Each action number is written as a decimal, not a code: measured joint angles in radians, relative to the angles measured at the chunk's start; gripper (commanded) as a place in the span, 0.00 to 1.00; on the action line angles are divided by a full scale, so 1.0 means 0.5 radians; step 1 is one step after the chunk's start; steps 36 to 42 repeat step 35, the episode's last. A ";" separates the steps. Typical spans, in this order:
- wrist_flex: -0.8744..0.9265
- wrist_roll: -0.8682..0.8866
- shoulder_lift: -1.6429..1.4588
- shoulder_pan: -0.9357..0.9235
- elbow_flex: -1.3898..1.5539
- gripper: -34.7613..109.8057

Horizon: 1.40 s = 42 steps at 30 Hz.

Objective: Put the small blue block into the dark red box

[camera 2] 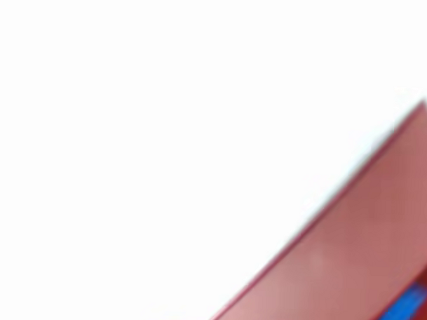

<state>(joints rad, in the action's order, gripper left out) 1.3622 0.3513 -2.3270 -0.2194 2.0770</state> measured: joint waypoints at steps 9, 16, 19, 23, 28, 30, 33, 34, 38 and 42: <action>-0.163 -0.472 -1.089 0.660 0.844 0.24; -0.150 -0.721 -1.721 0.933 1.338 0.24; -0.129 -0.795 -1.804 1.037 1.445 0.24; -0.052 -0.896 -2.000 1.117 1.595 0.24; -0.025 -0.920 -2.040 1.166 1.709 0.24; -0.025 -0.914 -2.031 1.147 1.736 0.24; -0.025 -0.896 -2.031 1.129 1.782 0.24; -0.025 -0.890 -2.031 1.129 1.782 0.24; -0.025 -0.890 -2.037 1.132 1.789 0.24; -0.025 -0.890 -2.037 1.132 1.789 0.24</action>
